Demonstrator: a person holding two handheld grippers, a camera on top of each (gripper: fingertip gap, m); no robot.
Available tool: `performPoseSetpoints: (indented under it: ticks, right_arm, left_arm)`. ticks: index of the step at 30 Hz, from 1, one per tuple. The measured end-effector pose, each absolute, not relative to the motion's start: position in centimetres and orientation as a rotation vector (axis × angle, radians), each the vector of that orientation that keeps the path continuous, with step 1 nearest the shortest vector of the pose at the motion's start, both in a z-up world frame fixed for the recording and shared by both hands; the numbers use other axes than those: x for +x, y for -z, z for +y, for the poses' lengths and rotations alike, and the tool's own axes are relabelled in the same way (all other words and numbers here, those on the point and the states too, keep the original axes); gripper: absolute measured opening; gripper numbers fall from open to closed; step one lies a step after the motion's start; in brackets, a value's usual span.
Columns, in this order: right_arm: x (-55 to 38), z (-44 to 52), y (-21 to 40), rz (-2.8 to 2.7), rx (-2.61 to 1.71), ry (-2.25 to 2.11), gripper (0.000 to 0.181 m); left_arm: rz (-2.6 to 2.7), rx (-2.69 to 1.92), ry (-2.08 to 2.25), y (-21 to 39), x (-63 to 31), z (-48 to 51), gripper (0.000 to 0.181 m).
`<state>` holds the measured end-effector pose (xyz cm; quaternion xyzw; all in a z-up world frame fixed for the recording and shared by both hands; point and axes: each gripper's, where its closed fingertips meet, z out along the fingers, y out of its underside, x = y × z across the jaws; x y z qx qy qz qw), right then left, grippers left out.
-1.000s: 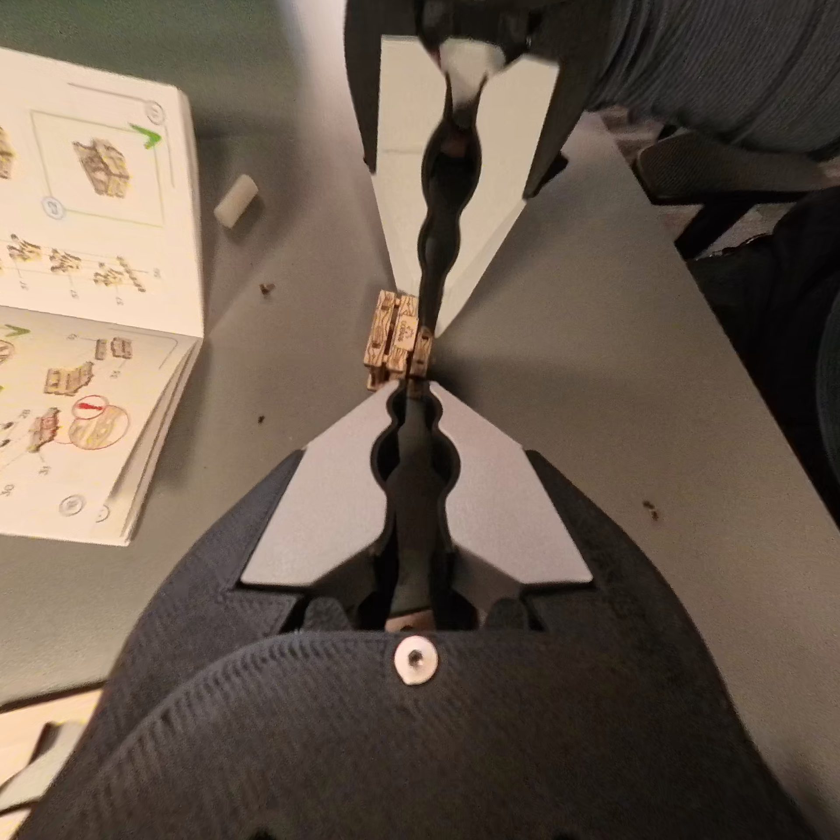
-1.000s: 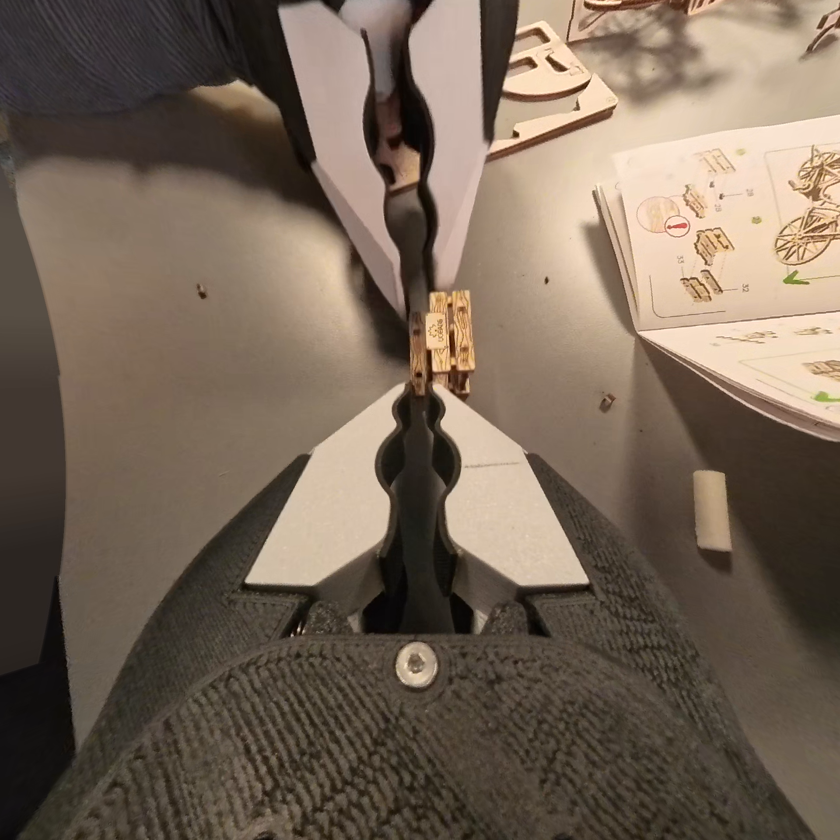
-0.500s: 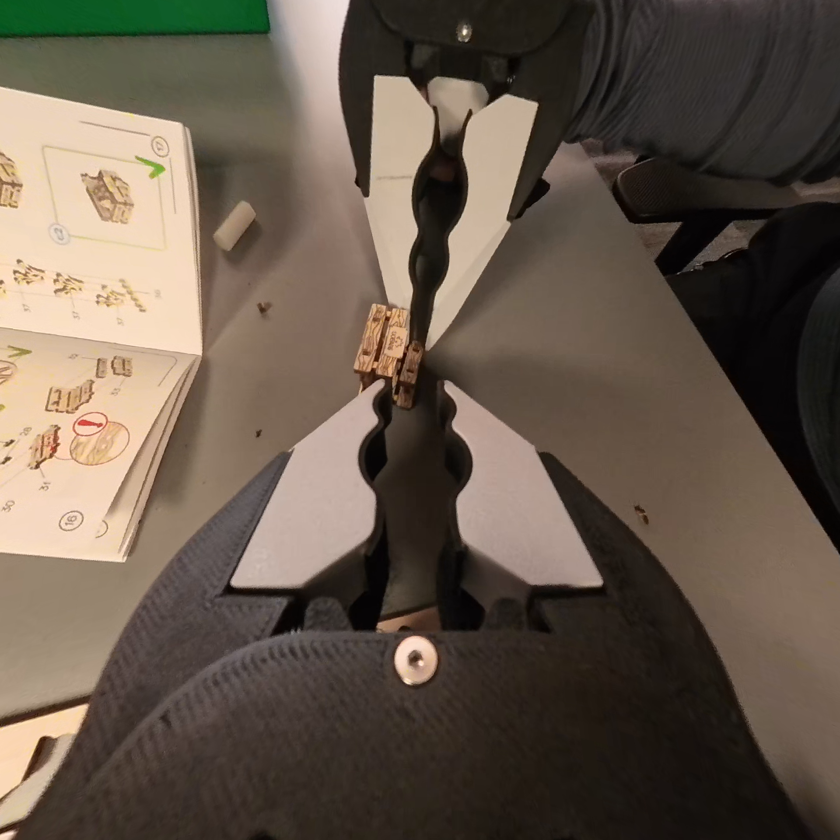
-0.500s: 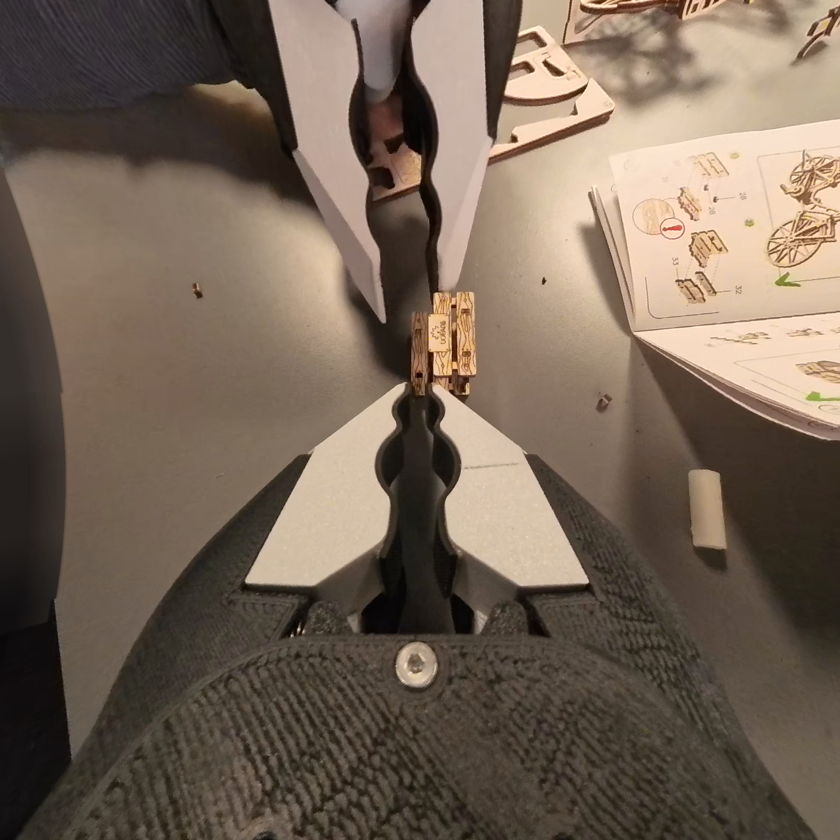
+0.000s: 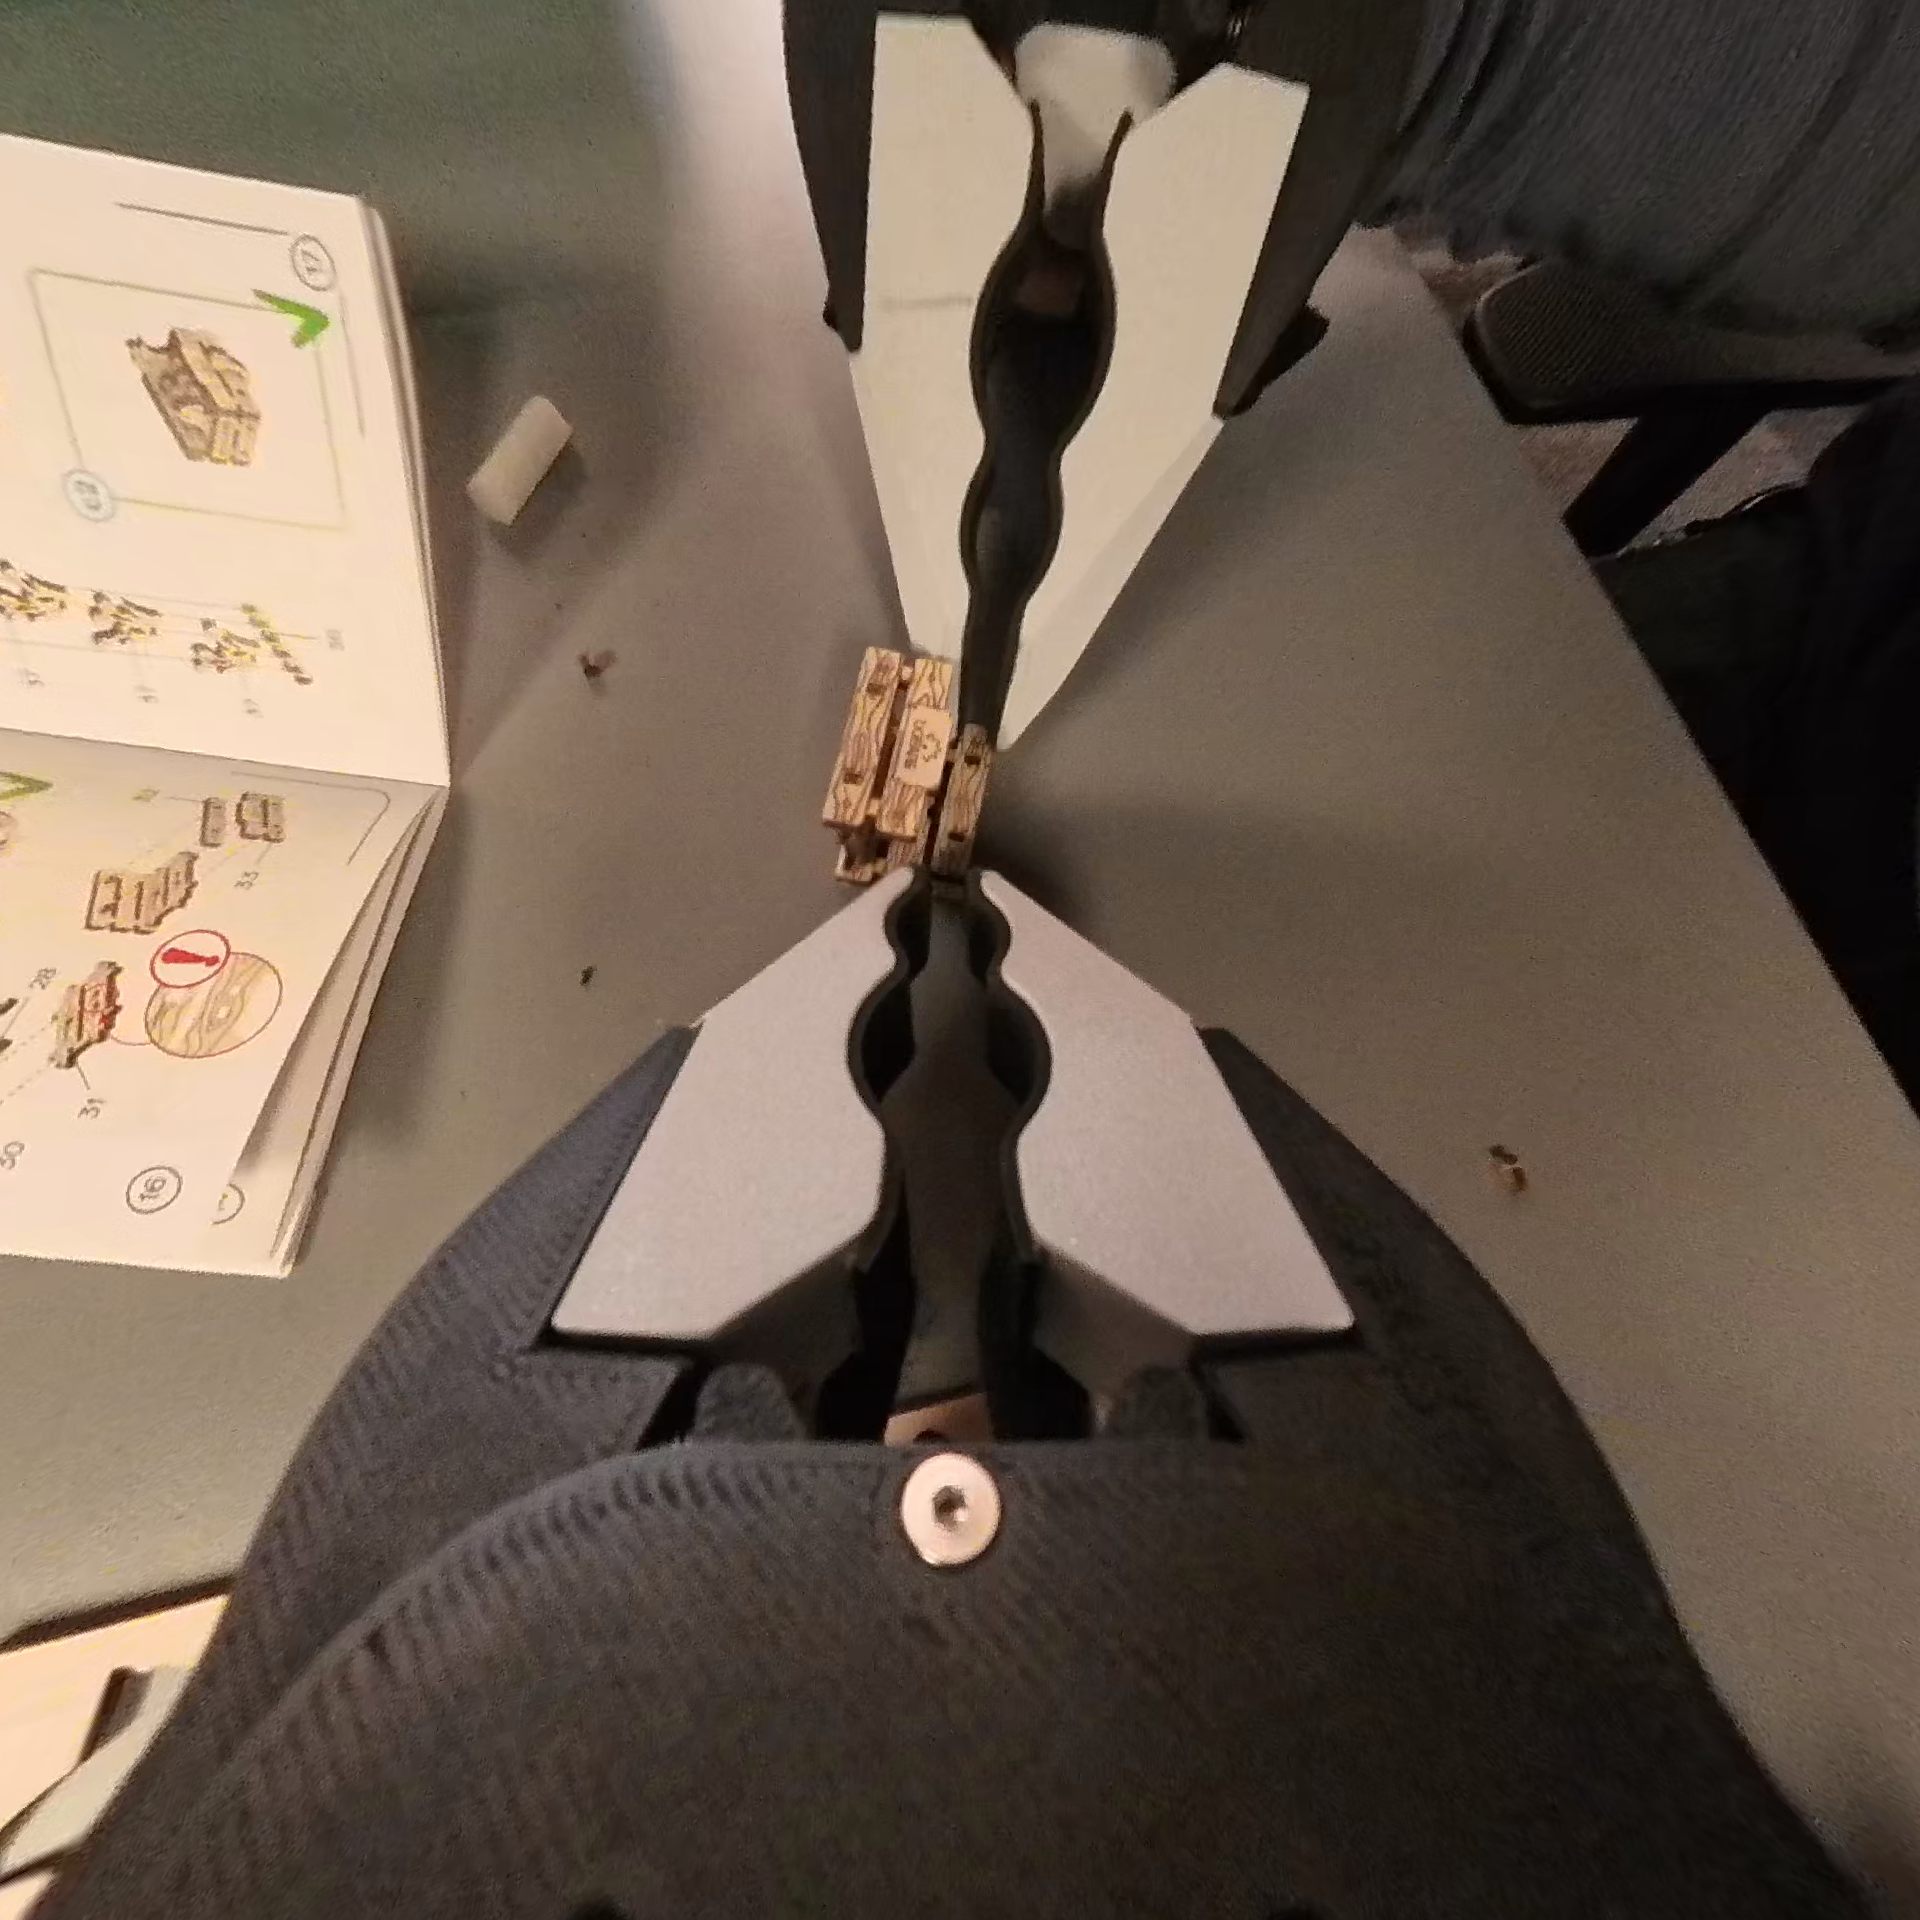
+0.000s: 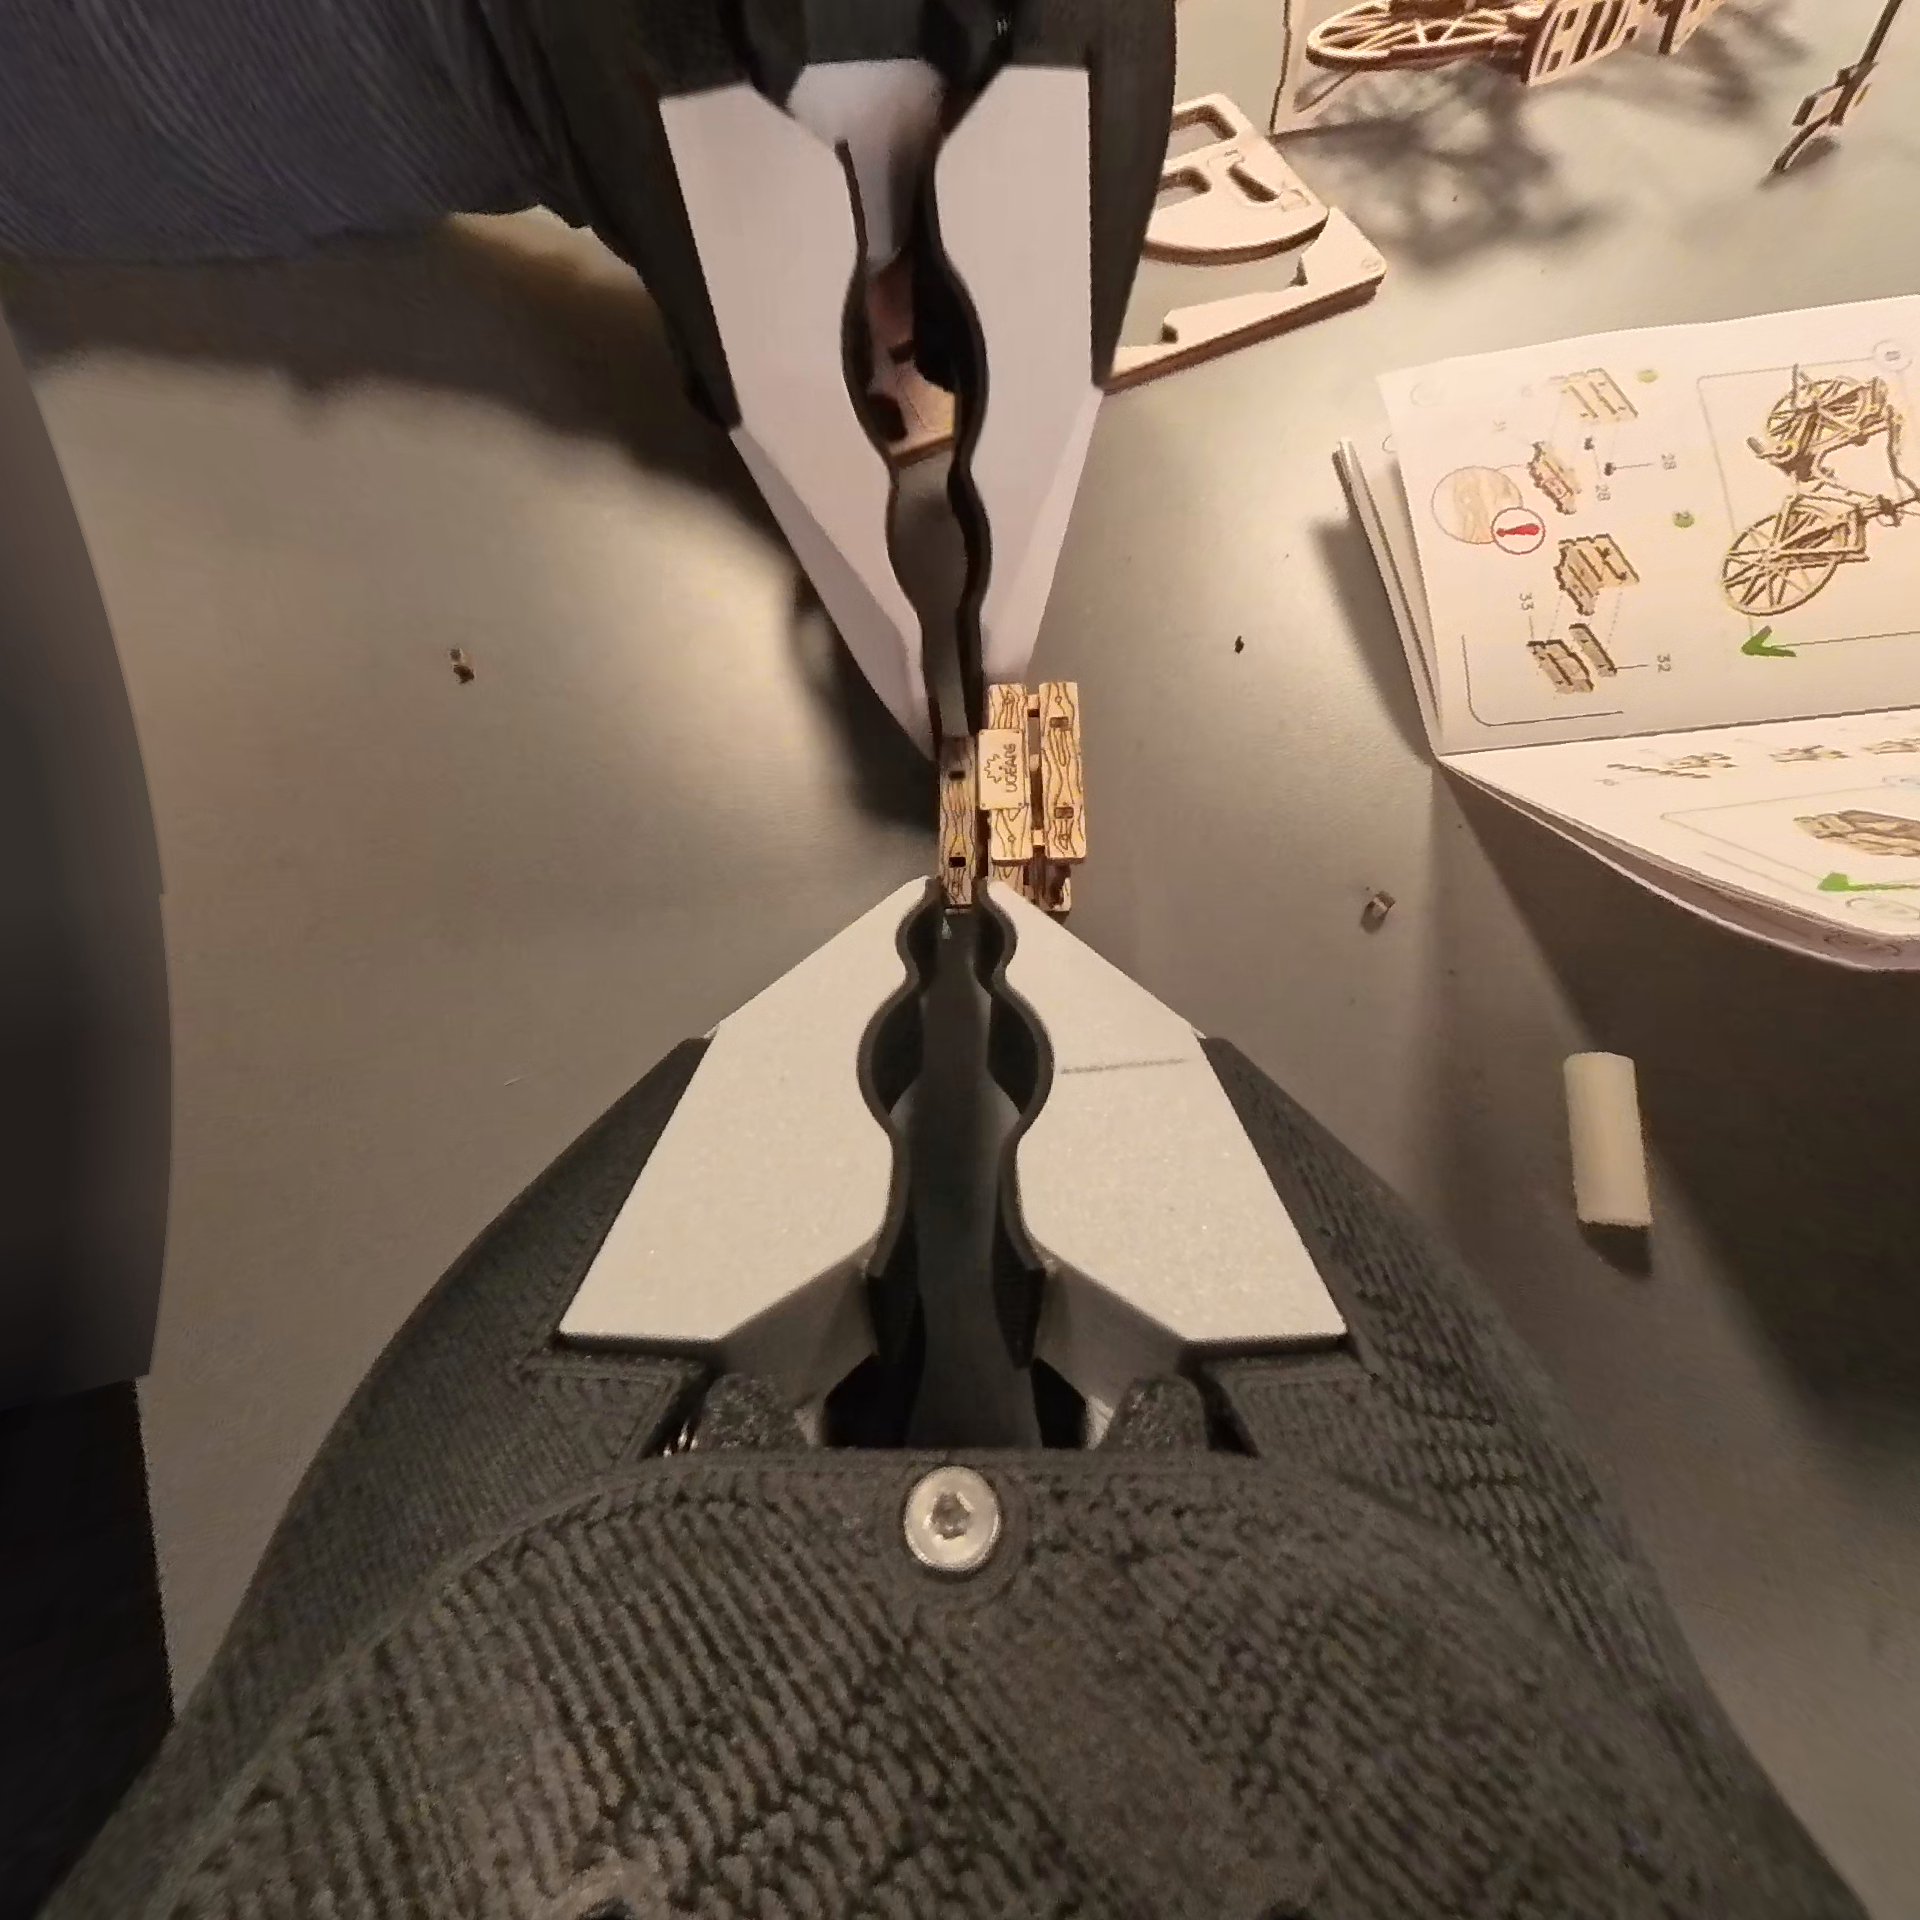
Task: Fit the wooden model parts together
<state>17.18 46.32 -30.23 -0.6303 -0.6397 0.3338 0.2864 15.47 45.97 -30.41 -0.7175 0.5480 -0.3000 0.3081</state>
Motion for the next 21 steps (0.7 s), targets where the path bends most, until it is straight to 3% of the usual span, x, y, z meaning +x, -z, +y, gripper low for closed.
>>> performPoseSetpoints:
  ticks: [4,12,21]
  right_arm:
    - [17.4,46.0,30.3,-1.716,-1.677,-0.882,0.004]
    - [18.3,44.6,30.4,-1.763,-1.637,-0.87,0.003]
    - [18.0,43.2,30.1,-1.783,-1.602,-0.91,0.004]
  left_arm:
    - [1.459,-1.886,0.778,30.4,15.4,45.7,0.004]
    - [1.564,-1.752,0.769,29.9,15.7,43.4,0.021]
    - [1.616,-1.668,0.785,29.5,16.8,42.3,0.014]
